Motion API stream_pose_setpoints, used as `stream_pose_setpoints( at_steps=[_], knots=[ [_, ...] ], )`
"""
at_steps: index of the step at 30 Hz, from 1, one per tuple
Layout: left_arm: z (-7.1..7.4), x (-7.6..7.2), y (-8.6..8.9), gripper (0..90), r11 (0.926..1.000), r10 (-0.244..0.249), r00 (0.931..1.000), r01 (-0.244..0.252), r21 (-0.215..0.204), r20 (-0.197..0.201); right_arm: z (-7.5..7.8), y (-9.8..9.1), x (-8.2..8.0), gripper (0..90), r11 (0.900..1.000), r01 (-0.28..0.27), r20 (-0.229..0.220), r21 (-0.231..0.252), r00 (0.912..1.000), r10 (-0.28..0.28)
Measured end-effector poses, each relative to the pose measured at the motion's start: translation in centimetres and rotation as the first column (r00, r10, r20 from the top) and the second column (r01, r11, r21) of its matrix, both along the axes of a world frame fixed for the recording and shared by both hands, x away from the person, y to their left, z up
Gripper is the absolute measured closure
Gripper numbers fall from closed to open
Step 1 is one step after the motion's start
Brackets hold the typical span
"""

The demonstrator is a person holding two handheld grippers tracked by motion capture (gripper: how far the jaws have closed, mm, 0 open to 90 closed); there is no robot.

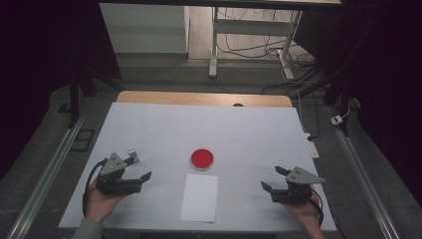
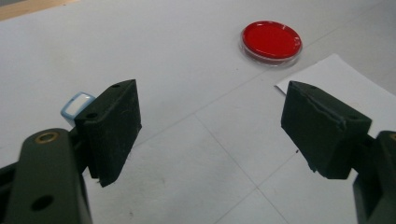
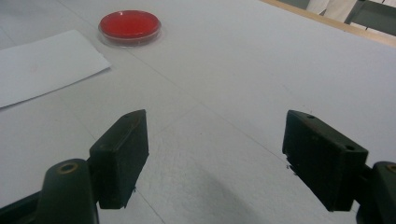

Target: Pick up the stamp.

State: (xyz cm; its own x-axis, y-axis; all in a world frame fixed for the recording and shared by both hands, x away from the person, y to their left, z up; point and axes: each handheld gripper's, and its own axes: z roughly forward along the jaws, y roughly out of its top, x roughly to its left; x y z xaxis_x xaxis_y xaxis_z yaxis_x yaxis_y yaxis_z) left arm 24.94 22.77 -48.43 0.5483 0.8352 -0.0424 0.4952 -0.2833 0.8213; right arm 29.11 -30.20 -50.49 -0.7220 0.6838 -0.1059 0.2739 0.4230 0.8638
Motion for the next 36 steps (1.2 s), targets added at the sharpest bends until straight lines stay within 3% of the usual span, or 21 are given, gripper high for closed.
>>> stream_pose_setpoints(
  at_steps=[8,19,25,36],
  knots=[
    [0.9,1.3,0.1,21.1,0.9999,0.016,0.9998,-0.016,0.004,0.015,-0.1,0.1,0.0,22.2,1.0,0.001,-0.003,-0.003,1.0,-0.001],
    [1.2,3.3,0.7,22.7,0.999,0.042,0.9991,-0.042,0.017,0.0,-0.1,0.2,0.1,22.3,1.0,0.006,-0.004,-0.005,1.0,-0.006],
    [1.4,4.8,1.7,23.0,0.9978,0.066,0.9977,-0.066,0.006,-0.016,-0.1,0.2,0.1,22.4,0.9999,0.009,-0.004,-0.005,1.0,-0.009],
    [1.1,6.7,3.5,25.1,0.9955,0.091,0.9953,-0.09,0.029,-0.032,-0.2,0.2,0.1,22.4,0.9999,0.009,-0.006,-0.011,0.9999,-0.009]
  ],
)
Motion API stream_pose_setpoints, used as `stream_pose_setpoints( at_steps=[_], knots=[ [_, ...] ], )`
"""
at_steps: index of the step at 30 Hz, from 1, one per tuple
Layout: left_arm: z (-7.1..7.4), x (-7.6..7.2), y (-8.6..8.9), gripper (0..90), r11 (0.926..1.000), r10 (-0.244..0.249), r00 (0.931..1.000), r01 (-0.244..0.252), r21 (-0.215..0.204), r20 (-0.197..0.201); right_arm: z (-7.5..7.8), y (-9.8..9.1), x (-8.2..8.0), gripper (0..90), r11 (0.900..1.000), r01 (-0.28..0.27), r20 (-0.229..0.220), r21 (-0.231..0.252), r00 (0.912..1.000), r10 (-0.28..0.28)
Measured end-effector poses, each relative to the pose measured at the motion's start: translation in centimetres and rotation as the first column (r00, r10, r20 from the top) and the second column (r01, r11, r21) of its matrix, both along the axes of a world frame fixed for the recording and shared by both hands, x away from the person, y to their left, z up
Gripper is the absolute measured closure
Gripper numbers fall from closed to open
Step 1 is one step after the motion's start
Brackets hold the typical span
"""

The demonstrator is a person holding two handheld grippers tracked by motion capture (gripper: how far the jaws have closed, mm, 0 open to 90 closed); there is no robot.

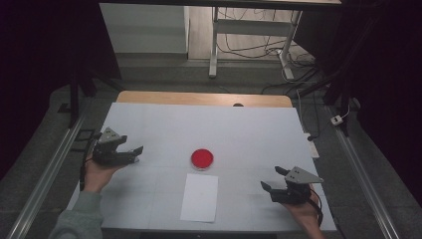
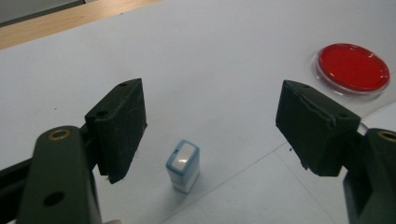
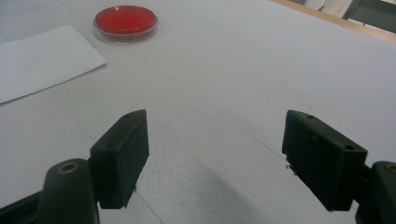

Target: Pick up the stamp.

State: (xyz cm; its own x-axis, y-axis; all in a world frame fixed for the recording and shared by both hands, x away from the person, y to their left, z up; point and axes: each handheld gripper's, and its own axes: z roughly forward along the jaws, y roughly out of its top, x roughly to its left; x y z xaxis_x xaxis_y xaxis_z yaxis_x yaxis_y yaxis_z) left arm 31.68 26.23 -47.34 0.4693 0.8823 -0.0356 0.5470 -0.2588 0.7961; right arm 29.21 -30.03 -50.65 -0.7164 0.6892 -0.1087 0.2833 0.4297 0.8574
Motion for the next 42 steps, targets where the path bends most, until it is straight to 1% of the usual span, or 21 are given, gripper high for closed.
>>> stream_pose_setpoints(
  at_steps=[2,4,8,13,19,26,32,37,42],
  knots=[
    [-0.2,0.1,0.2,25.1,1.0,0.003,1.0,-0.003,0.001,-0.009,0.0,0.0,0.0,22.5,1.0,-0.001,0.001,0.001,1.0,0.001],
    [-0.4,0.1,0.4,25.4,0.9999,0.004,0.9999,-0.004,0.015,-0.015,0.0,0.1,0.0,22.5,1.0,-0.001,0.0,-0.003,1.0,0.001],
    [-0.9,0.2,0.7,26.4,0.9998,0.006,0.9997,-0.006,0.018,-0.024,-0.1,0.1,0.0,22.5,1.0,-0.003,0.001,-0.007,1.0,0.003],
    [-1.7,0.5,1.0,29.2,0.9991,0.013,0.9993,-0.011,0.042,-0.035,-0.1,0.2,0.0,22.5,0.9999,-0.001,-0.002,-0.013,1.0,0.001],
    [-2.3,0.6,1.3,32.8,0.9987,0.014,0.9994,-0.012,0.05,-0.033,-0.2,0.2,0.1,22.6,0.9999,-0.004,-0.005,-0.014,1.0,0.004],
    [-2.7,0.7,1.3,38.2,0.9979,-0.012,0.9993,0.014,0.063,-0.034,-0.2,0.2,0.1,22.6,0.9998,-0.002,-0.002,-0.018,1.0,0.002],
    [-3.2,0.9,1.3,42.8,0.9967,-0.035,0.9982,0.039,0.071,-0.047,-0.3,0.3,0.1,22.7,0.9997,0.0,-0.009,-0.023,1.0,0.0],
    [-3.6,1.0,1.2,43.7,0.9954,-0.048,0.9971,0.052,0.08,-0.059,-0.3,0.3,0.1,22.7,0.9997,0.001,-0.01,-0.024,1.0,-0.001],
    [-3.9,1.2,0.9,44.9,0.993,-0.06,0.9964,0.066,0.098,-0.06,-0.4,0.3,0.2,22.7,0.9997,-0.002,-0.008,-0.023,1.0,0.002]
  ],
)
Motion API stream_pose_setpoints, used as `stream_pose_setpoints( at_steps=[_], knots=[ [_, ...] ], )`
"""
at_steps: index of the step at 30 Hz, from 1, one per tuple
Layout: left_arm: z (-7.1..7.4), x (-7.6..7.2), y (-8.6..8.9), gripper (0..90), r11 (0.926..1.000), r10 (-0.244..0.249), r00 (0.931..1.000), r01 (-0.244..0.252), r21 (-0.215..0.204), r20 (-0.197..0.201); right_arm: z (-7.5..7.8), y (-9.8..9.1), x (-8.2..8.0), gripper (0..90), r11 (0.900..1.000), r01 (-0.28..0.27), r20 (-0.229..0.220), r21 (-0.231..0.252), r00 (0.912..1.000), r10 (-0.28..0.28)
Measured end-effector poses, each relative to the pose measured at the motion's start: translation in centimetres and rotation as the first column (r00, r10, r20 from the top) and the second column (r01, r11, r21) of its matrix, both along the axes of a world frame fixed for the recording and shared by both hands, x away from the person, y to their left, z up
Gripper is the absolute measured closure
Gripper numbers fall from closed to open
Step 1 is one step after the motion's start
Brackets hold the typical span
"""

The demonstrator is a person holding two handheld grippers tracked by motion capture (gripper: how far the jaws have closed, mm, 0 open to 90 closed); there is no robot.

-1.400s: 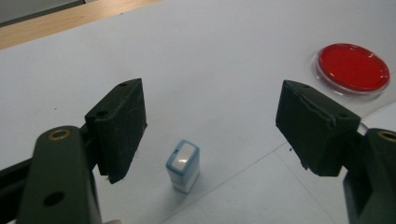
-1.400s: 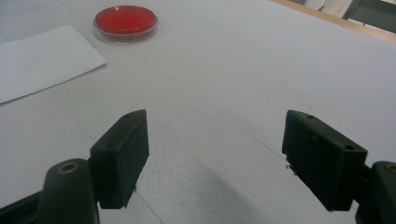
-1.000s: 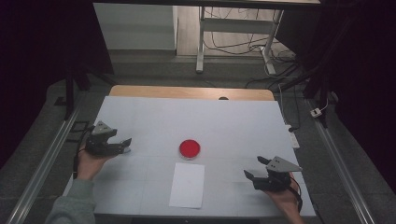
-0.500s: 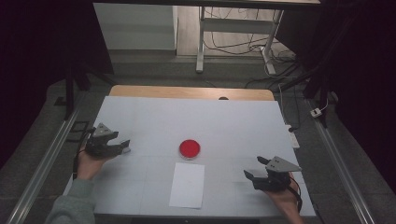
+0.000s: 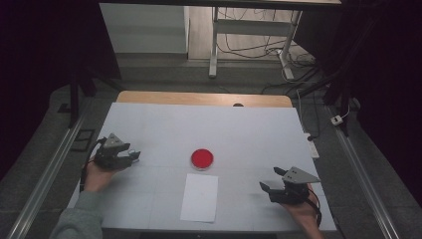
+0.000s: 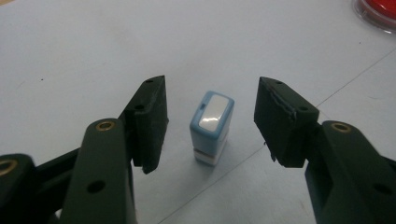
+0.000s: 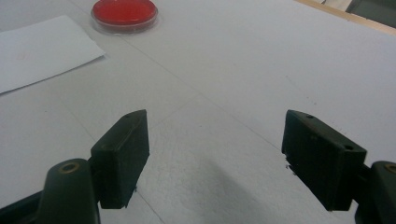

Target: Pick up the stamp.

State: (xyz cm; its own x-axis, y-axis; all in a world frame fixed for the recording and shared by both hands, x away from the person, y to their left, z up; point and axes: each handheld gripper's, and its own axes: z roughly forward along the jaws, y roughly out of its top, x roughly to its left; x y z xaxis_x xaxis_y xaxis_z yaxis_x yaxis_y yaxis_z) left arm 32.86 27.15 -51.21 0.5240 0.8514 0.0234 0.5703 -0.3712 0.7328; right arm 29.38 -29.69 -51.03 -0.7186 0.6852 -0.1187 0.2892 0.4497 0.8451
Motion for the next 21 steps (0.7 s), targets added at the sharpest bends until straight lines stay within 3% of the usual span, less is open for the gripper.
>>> stream_pose_setpoints(
  at_steps=[8,21],
  knots=[
    [-0.48,0.15,0.08,49.1,0.9999,-0.004,1.0,0.004,0.017,-0.004,-0.02,0.03,0.01,22.8,1.0,0.001,0.0,-0.001,1.0,-0.001],
    [-0.74,0.12,0.02,63.8,0.9984,-0.033,0.9994,0.033,0.046,0.002,-0.06,0.02,0.03,22.8,1.0,0.005,-0.004,-0.008,1.0,-0.005]
  ],
)
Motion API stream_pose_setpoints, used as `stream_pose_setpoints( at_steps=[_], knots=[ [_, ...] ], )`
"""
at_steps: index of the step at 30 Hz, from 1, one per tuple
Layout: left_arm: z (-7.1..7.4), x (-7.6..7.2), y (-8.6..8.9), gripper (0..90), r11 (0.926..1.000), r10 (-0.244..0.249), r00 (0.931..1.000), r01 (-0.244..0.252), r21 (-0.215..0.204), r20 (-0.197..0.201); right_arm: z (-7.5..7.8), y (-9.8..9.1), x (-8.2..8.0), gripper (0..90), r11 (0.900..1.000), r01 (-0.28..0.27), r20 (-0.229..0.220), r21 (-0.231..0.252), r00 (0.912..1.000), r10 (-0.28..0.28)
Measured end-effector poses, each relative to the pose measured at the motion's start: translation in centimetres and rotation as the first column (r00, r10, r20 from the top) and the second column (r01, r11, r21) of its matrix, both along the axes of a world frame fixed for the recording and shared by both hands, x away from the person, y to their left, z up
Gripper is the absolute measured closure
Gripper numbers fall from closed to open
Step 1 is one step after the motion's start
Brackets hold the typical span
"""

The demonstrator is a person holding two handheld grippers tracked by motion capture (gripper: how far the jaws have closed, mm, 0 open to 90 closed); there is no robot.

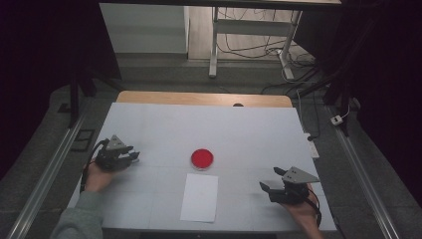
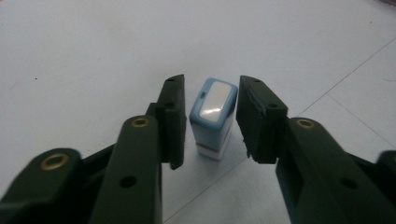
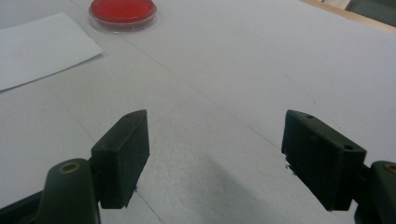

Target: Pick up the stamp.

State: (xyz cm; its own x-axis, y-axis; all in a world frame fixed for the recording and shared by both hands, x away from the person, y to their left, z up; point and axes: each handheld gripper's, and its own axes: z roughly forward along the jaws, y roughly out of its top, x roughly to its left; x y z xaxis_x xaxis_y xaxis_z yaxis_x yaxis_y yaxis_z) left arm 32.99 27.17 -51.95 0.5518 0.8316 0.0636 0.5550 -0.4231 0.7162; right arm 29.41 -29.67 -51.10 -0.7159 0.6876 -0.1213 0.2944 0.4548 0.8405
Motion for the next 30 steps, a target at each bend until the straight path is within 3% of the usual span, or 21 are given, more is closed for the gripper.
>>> stream_pose_setpoints(
  at_steps=[8,17,25,30],
  knots=[
    [-0.01,-0.07,-0.02,74.6,0.9997,-0.026,0.9997,0.026,-0.006,0.003,-0.01,0.01,0.01,22.9,1.0,0.001,-0.001,-0.004,1.0,-0.001],
    [0.11,-0.17,0.03,75.5,0.9999,-0.012,0.9999,0.012,-0.002,0.005,0.0,-0.05,0.01,22.9,1.0,0.003,0.004,-0.002,1.0,-0.003],
    [0.34,-0.36,0.25,75.6,0.9986,-0.003,0.9998,0.004,-0.053,0.018,0.05,-0.04,-0.04,22.9,1.0,0.006,0.006,0.004,1.0,-0.006],
    [0.54,-0.41,0.33,75.6,0.9953,0.0,1.0,0.0,-0.097,0.004,0.08,-0.07,-0.07,22.9,1.0,0.008,0.012,-0.001,0.9999,-0.008]
  ],
)
